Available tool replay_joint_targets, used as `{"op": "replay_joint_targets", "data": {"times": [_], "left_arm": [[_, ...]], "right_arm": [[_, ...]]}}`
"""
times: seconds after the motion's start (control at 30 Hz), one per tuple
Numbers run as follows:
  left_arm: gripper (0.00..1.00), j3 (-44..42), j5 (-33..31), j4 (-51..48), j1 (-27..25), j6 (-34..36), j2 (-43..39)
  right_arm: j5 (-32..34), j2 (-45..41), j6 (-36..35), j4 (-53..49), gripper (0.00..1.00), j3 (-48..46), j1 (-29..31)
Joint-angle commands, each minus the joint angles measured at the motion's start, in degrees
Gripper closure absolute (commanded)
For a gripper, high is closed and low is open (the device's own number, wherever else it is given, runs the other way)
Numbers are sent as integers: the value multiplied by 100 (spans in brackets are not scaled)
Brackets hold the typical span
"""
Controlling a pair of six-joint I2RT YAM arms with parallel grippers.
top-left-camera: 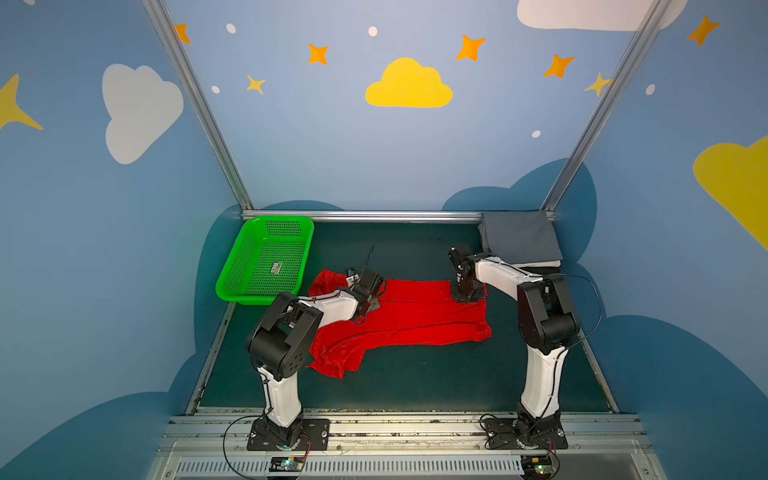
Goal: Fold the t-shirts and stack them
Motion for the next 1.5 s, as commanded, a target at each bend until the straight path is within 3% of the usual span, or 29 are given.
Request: {"op": "replay_joint_targets", "data": {"times": [0.0, 0.23, 0.47, 0.83, 1.03, 1.2, 1.47], "left_arm": [[87, -160, -99, -374, 144, -68, 75], [86, -168, -65, -383, 200, -38, 44], [86, -185, -29, -361, 231, -43, 33], [86, -212, 86, -300, 240, -41, 45], [86, -137, 182, -262, 242, -25, 114], [86, -80, 182, -273, 238, 10, 131], [85, -36, 217, -278, 258, 1, 179]], "right_arm": [[411, -170, 87, -134, 70, -189, -231], [153, -562, 133, -181, 71, -398, -412], [-309, -1416, 412, 271, 61, -816, -424], [51, 229, 320, -142, 57, 924, -347], [362, 688, 253, -387, 56, 1349, -303], [555, 724, 201, -497, 61, 1341, -291], [558, 511, 183, -454, 83, 1119, -208]]}}
